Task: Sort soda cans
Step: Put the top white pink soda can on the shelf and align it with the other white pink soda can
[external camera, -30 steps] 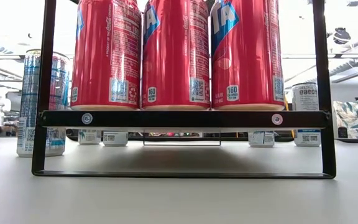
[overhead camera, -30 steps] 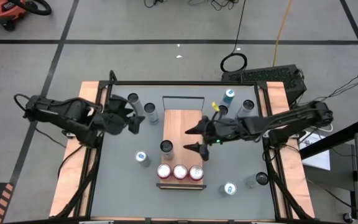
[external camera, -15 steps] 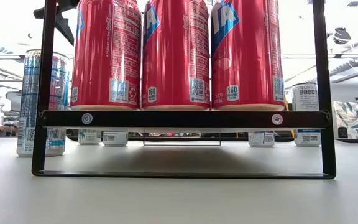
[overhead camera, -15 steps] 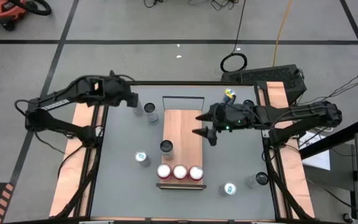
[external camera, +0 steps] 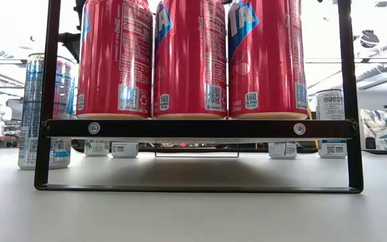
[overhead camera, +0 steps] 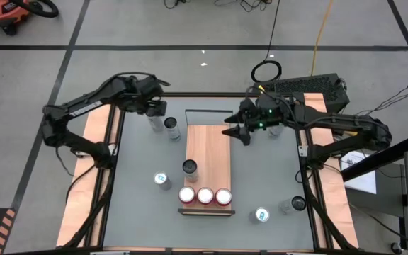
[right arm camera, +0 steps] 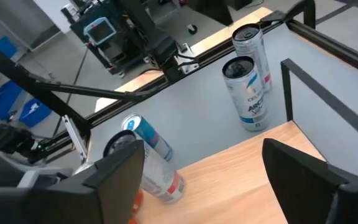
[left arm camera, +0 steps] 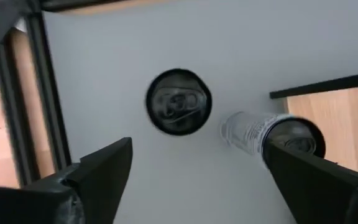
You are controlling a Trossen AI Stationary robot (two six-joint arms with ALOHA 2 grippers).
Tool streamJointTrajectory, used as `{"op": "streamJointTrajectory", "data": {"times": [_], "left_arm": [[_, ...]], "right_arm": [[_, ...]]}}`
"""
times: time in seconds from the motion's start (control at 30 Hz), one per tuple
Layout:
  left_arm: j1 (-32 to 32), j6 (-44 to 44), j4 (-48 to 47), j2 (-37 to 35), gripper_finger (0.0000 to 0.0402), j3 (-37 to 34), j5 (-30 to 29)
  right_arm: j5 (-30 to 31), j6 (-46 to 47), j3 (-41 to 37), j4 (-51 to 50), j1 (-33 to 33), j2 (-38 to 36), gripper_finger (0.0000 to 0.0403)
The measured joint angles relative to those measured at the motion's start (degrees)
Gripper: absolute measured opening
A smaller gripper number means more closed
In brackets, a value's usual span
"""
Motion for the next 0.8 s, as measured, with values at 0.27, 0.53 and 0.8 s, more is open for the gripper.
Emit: {"op": "streamJointTrajectory", "data": {"times": [0.27,0.53,0.8], "left_arm": [[2.9,1.4,0.1,5.1,0.0398,0.0,0.4],[6.1,5.1,0.7,8.9,0.0398,-2.2,1.7],[8.0,8.9,2.5,12.2,0.0398,-2.4,3.3]], "right_arm": [[-6.6,-4.3,0.0,-1.3,-4.4,0.0,0.0288],[-6.7,-6.3,0.0,-3.3,-5.5,0.0,0.0287],[-6.7,-7.7,0.0,-3.2,-6.5,0.0,0.0287]]}}
